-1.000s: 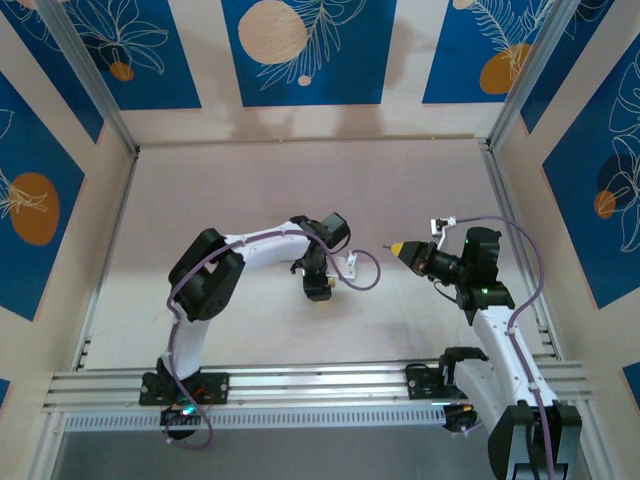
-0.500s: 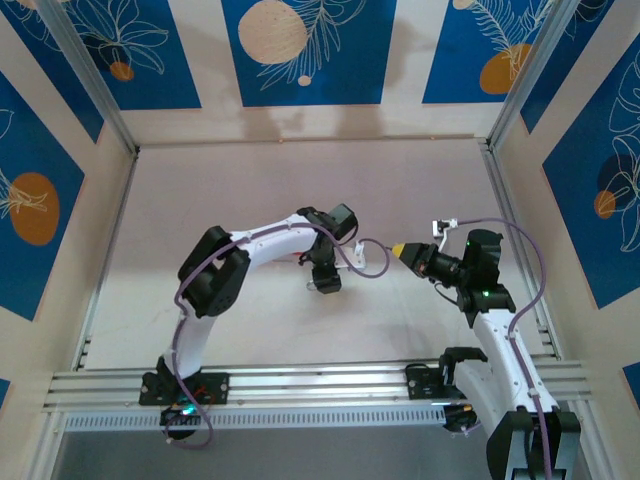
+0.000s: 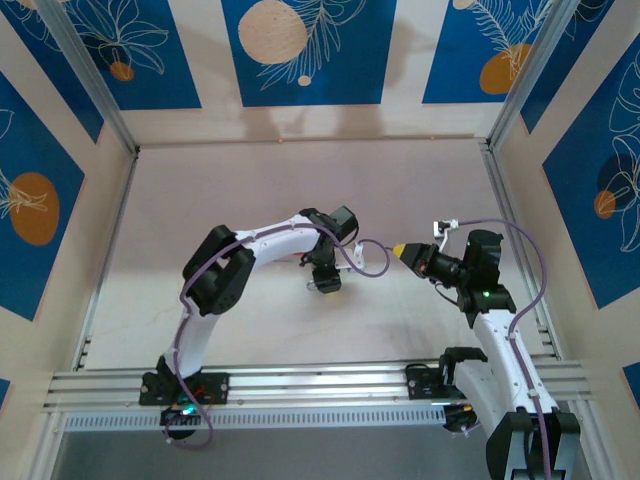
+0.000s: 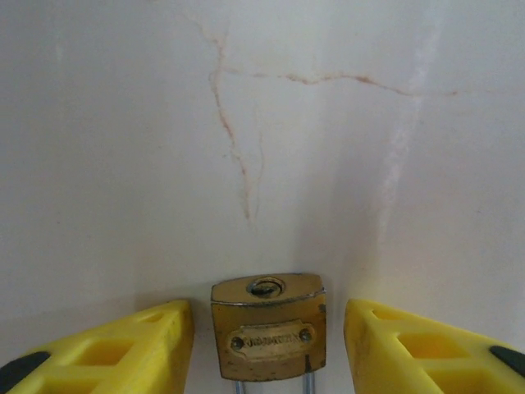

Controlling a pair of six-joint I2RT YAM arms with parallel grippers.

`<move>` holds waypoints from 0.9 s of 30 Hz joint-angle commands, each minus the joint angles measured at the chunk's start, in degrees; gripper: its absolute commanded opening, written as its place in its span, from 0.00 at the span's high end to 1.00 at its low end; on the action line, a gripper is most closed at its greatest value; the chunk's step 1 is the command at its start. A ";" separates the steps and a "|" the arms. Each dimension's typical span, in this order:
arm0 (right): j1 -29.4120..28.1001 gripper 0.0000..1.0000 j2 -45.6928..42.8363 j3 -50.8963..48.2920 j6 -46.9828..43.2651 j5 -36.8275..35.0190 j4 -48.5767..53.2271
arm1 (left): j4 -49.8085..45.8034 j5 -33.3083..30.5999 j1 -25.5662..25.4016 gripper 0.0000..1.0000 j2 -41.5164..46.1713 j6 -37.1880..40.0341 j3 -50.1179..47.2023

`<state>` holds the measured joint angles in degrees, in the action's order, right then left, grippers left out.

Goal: Unlock with the key

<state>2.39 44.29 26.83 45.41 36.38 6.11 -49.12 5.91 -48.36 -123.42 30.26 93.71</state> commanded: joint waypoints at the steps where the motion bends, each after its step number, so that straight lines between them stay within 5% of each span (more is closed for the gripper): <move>1: 0.50 1.00 -1.05 -0.76 -1.10 -0.22 1.94 | -1.59 -1.00 0.54 0.52 -2.62 -0.55 0.54; 14: 1.30 1.00 -1.66 -0.51 -1.18 -0.61 2.99 | -3.87 -0.55 0.57 0.70 -3.16 -0.55 1.29; 27: 1.80 1.00 -2.46 -0.14 -1.38 -1.14 3.78 | -0.77 0.31 1.66 0.78 1.90 -1.16 -1.62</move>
<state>3.84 42.61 26.83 45.01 35.31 8.69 -49.06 5.17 -47.86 -123.26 29.87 93.97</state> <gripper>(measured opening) 0.063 0.264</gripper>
